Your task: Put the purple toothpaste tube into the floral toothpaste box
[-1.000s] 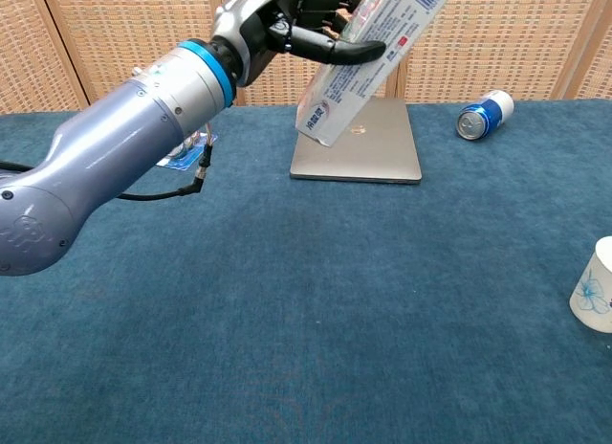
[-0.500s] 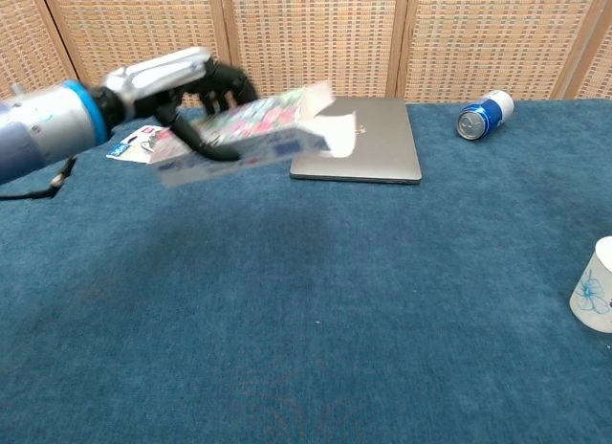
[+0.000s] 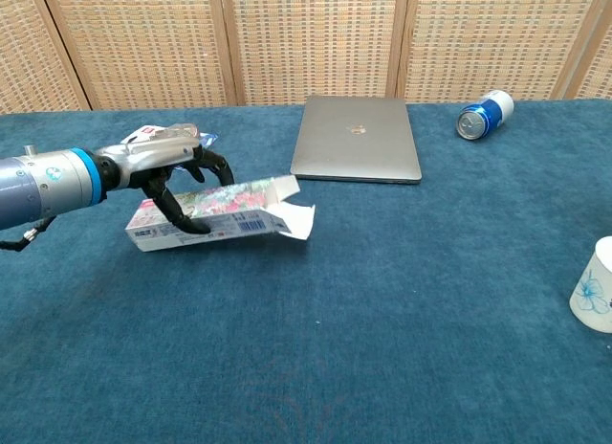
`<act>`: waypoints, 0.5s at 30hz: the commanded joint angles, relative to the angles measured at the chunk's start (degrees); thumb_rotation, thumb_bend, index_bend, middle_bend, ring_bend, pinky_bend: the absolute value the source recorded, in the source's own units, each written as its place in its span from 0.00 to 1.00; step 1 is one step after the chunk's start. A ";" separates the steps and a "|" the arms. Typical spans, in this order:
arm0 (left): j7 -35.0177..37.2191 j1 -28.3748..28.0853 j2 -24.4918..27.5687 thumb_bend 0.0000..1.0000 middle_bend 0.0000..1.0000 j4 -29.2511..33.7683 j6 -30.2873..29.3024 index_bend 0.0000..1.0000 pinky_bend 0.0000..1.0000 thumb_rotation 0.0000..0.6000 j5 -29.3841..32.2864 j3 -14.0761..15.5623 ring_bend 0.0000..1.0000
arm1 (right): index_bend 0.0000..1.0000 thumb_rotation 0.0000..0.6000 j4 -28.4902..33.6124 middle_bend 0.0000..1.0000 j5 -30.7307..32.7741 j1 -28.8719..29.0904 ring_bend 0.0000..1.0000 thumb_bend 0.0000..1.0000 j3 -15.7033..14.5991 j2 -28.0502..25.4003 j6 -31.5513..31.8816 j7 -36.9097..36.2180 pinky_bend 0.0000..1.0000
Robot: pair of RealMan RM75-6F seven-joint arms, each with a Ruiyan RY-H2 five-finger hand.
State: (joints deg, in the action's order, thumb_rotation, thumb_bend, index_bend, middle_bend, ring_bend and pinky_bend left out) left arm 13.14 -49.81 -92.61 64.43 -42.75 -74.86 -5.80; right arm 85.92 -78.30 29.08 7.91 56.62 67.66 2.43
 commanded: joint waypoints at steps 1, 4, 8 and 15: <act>-1.37 0.36 0.99 0.23 0.00 3.07 -1.49 0.00 0.00 1.00 1.18 -1.03 0.00 | 0.00 1.00 -0.28 0.00 -0.61 -0.69 0.00 0.00 -0.09 0.12 0.78 -0.56 0.00; -1.09 2.66 3.77 0.23 0.00 7.89 -7.52 0.00 0.00 1.00 -0.65 -1.89 0.00 | 0.00 1.00 -0.18 0.00 -1.91 -2.09 0.00 0.00 -0.52 0.00 2.77 -1.27 0.00; -3.52 7.00 9.12 0.22 0.00 15.15 -16.32 0.00 0.00 1.00 -2.95 -1.91 0.00 | 0.00 1.00 -1.12 0.00 -4.22 -4.26 0.00 0.00 -1.71 0.74 5.69 -2.43 0.00; -15.77 18.80 19.03 0.22 0.00 27.82 -32.40 0.00 0.00 1.00 -1.74 0.33 0.00 | 0.00 1.00 -2.35 0.00 -7.46 -9.60 0.00 0.00 -4.22 3.33 12.28 -4.05 0.00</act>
State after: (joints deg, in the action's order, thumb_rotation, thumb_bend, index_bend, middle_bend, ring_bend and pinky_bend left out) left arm 3.16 -36.99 -78.53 86.57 -68.37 -77.03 -6.65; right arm 83.75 -84.92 21.03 4.56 59.06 78.30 -1.09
